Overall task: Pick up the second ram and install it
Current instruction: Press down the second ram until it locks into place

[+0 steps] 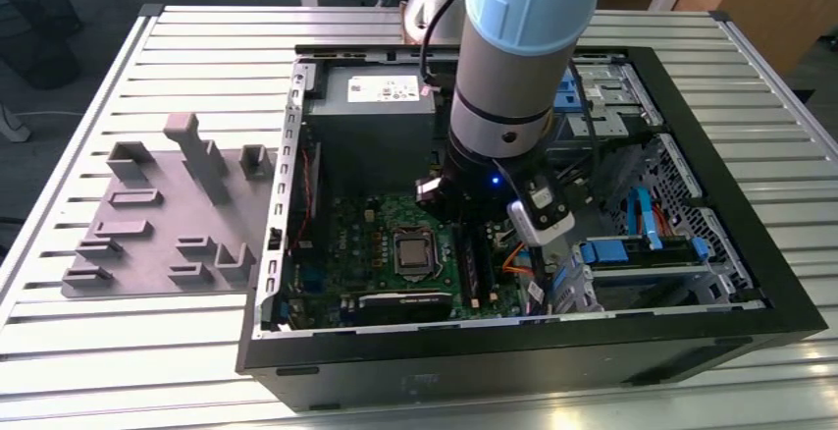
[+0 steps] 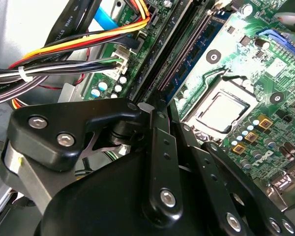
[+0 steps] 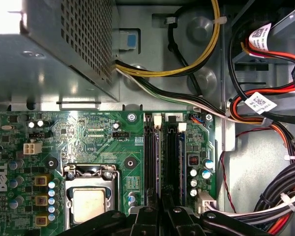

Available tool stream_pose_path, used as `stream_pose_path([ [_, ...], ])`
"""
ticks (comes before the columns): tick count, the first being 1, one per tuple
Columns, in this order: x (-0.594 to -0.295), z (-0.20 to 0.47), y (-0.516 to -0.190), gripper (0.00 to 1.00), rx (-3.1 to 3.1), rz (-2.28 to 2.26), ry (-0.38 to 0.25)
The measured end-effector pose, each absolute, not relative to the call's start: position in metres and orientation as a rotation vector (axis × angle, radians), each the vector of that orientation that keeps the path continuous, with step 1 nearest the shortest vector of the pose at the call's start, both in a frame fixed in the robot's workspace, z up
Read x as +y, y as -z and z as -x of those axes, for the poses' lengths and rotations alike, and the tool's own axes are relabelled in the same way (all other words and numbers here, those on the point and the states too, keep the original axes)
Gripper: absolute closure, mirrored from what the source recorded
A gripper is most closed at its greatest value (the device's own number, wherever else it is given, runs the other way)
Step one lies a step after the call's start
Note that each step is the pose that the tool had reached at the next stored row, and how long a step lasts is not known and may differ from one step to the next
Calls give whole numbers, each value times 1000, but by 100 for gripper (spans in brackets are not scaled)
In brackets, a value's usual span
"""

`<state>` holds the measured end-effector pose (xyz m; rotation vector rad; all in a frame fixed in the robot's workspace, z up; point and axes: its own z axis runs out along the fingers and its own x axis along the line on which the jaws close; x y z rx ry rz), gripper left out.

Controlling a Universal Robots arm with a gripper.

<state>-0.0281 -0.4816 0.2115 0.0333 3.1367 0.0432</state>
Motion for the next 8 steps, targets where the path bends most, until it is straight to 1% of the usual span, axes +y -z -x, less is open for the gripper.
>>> stream_pose_path([
  [8, -482, 28, -207, 86, 3137, -33, -43],
])
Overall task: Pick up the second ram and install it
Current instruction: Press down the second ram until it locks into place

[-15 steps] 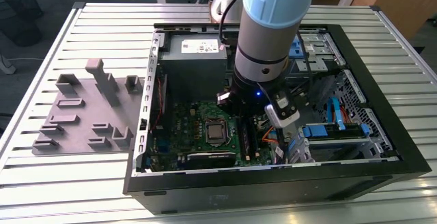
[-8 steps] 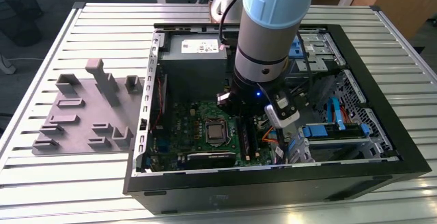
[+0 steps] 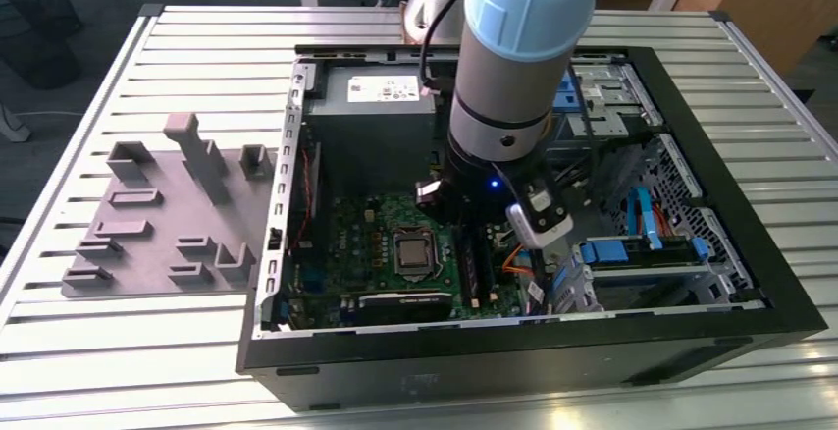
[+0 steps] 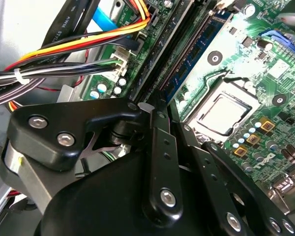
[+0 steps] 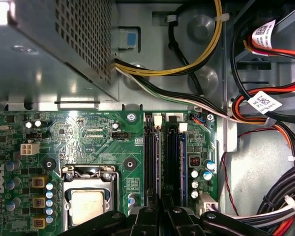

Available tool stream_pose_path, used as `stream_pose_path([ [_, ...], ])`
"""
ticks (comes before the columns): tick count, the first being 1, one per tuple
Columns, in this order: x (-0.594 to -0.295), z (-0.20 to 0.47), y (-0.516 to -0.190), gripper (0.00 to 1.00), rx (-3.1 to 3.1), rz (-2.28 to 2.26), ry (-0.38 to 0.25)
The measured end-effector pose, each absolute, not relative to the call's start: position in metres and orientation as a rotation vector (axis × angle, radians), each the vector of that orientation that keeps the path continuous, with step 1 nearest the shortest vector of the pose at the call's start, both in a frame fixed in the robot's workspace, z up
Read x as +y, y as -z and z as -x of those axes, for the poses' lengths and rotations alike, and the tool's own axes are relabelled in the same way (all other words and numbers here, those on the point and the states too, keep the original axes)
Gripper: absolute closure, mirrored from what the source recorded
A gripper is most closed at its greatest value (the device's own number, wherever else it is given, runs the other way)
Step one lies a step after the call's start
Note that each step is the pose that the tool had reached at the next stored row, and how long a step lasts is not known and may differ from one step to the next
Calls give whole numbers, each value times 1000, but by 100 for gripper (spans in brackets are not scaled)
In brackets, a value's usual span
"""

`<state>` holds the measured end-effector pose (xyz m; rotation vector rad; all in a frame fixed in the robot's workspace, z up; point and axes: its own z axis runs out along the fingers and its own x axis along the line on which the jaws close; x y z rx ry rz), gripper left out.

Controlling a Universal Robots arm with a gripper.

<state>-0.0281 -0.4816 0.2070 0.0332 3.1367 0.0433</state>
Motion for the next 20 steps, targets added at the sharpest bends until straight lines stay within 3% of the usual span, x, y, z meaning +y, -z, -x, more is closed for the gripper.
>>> stream_pose_path([
  [12, -482, 28, -205, 86, 3137, -33, -43],
  [15, -482, 28, -205, 85, 3137, -33, -43],
  [16, -482, 28, -205, 78, 3137, -33, -43],
  [20, -482, 28, -209, 78, 3137, -33, -43],
])
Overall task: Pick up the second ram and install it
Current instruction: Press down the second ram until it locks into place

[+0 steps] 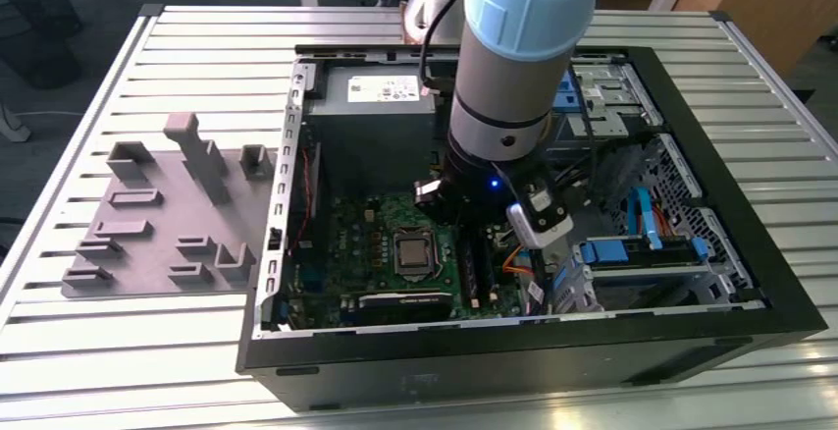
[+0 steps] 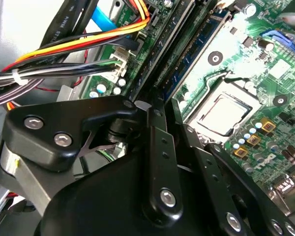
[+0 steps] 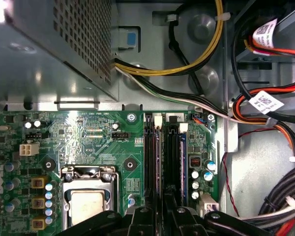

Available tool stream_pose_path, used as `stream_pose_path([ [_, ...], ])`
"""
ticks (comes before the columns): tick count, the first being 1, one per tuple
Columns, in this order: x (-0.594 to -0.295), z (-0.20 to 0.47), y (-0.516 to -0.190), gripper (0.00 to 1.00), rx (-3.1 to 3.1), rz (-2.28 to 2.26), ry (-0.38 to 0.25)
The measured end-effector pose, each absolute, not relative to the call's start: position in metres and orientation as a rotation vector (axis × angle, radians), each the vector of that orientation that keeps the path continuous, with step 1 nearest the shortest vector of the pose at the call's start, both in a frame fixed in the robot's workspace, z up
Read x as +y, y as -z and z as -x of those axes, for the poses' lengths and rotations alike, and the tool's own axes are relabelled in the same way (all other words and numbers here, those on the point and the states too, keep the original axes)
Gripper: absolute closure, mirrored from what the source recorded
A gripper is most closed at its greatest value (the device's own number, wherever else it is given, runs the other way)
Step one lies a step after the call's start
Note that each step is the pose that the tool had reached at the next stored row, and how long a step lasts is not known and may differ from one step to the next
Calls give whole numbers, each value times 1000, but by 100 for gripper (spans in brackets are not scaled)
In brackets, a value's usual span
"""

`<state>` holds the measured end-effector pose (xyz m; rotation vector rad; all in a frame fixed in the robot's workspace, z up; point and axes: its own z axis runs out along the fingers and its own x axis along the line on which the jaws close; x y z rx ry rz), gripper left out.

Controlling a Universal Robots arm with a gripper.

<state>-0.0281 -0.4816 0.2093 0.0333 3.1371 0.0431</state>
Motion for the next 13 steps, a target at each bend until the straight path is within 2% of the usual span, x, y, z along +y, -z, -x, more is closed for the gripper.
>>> stream_pose_path([
  [8, -482, 28, -227, 80, 3139, -33, -43],
  [10, -482, 28, -227, 89, 3139, -33, -43],
  [13, -482, 28, -227, 89, 3139, -33, -43],
])
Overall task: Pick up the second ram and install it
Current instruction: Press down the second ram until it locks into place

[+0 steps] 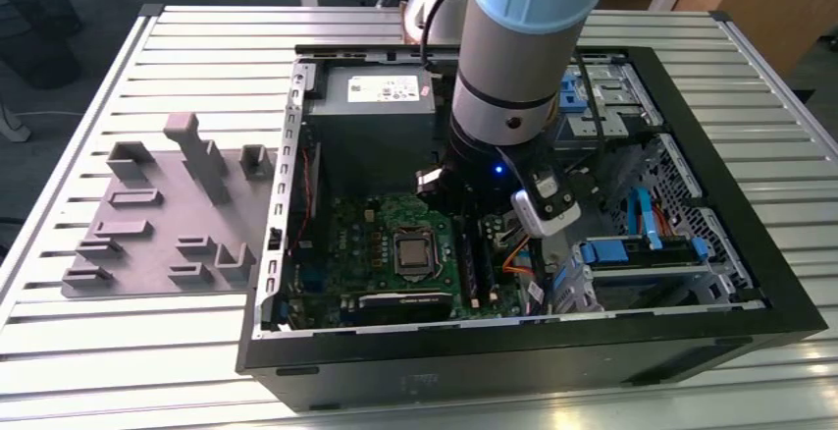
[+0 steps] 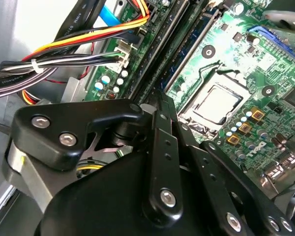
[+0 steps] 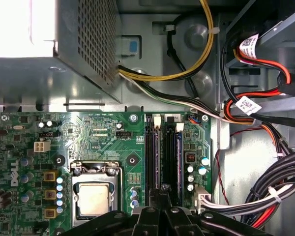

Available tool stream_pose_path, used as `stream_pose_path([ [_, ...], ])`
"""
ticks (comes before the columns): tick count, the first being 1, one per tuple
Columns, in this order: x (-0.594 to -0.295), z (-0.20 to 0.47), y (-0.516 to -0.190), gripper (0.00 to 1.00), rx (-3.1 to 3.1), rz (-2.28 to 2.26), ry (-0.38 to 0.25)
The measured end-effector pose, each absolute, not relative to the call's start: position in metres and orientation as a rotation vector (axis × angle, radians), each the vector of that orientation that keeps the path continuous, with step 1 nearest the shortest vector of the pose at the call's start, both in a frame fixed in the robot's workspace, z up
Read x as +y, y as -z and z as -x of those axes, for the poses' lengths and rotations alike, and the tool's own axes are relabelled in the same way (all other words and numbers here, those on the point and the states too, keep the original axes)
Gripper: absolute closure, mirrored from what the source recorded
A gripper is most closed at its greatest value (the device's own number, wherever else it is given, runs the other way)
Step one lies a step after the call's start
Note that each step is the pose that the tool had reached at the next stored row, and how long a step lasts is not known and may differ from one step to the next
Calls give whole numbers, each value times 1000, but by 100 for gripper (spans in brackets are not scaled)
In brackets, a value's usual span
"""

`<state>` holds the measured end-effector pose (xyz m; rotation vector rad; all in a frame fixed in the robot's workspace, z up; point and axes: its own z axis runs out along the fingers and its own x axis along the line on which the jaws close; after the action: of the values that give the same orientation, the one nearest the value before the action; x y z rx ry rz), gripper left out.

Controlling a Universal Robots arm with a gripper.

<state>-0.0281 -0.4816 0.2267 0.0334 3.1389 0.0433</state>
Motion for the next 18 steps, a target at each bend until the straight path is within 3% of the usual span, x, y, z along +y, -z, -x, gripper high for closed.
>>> stream_pose_path([
  [18, -481, 28, -218, 89, 3138, -33, -47],
])
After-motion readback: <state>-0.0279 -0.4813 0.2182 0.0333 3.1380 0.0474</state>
